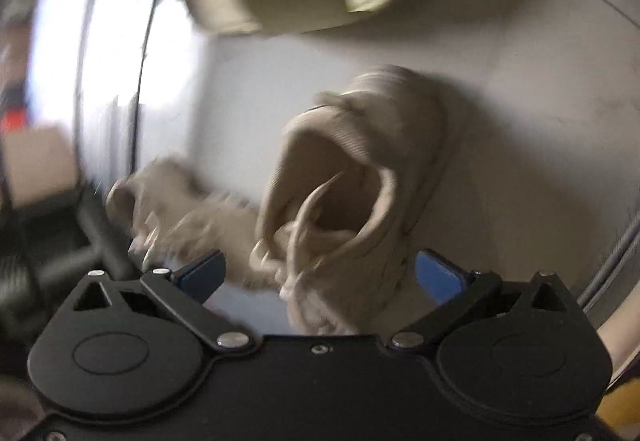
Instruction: Organize scattered shoes
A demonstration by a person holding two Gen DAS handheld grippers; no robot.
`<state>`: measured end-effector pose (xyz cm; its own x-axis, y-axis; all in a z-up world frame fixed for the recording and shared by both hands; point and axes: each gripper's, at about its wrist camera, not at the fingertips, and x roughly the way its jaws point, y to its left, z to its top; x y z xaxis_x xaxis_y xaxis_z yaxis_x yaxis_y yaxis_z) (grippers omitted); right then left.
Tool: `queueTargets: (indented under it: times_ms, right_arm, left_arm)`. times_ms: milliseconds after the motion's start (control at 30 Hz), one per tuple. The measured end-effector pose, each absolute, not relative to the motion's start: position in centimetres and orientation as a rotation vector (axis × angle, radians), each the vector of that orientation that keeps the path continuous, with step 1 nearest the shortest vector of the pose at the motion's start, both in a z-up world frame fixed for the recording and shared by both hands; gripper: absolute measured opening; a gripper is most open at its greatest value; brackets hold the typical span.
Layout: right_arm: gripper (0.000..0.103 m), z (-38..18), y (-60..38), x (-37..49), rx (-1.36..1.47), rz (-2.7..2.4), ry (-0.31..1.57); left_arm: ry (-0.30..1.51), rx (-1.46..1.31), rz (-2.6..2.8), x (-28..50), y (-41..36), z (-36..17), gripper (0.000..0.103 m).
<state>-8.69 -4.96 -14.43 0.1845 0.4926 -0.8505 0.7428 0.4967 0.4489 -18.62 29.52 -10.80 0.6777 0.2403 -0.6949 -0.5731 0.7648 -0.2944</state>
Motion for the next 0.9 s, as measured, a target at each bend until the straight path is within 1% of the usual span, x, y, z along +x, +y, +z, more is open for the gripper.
queueTargets:
  times_ms: [167, 367, 467, 633, 900]
  right_arm:
    - [0.103, -16.1, -2.7, -8.0, 1.108, -0.318, 1.439]
    - [0.103, -18.2, -0.7, -7.3, 0.999, -0.4, 1.446]
    - [0.103, -19.3, 0.4, -7.3, 0.9, -0.376, 1.47]
    - [0.097, -19.0, 1.3, -7.4, 0.778, -0.259, 1.433]
    - [0.093, -18.7, 1.3, -7.5, 0.726, -0.165, 1.437]
  left_arm:
    - [0.676, -0.534, 0.494, -18.7, 29.9, -10.7, 0.102]
    - [0.684, -0.55, 0.492, -18.5, 30.2, -10.8, 0.102]
    - [0.695, -0.548, 0.481, -18.5, 30.1, -11.0, 0.102]
    - [0.714, -0.556, 0.476, -18.4, 30.0, -11.3, 0.102]
    - [0.72, -0.555, 0.489, -18.4, 30.1, -11.6, 0.102]
